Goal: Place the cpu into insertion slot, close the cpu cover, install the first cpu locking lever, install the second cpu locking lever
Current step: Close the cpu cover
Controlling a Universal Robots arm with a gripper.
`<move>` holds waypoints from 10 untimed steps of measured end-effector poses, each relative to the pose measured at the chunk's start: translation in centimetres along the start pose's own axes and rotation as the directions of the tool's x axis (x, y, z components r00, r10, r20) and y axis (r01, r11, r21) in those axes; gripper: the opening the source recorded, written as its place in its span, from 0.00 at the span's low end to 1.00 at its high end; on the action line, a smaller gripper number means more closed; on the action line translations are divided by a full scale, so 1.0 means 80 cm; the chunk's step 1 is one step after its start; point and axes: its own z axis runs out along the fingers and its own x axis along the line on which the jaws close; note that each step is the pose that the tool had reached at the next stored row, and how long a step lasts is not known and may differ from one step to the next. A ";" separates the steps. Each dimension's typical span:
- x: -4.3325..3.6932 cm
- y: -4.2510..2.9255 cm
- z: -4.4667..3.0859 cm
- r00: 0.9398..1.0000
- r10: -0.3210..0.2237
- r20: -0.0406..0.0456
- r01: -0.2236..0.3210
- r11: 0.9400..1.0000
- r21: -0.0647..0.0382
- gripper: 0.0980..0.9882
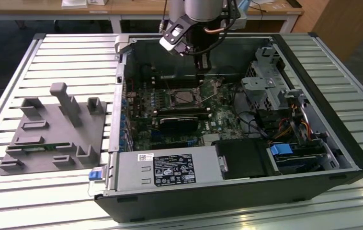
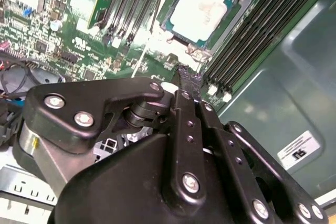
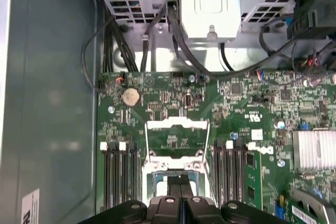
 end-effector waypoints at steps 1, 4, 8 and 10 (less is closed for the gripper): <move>0.000 0.0024 0.0002 1.000 0.000 0.000 0.000 1.000 0.000 0.01; 0.000 0.0105 0.0010 1.000 0.000 0.000 0.000 1.000 0.000 0.01; 0.001 0.0218 0.0019 1.000 0.000 0.000 0.000 1.000 0.001 0.01; 0.001 0.0271 0.0024 1.000 0.000 0.000 0.000 1.000 0.001 0.01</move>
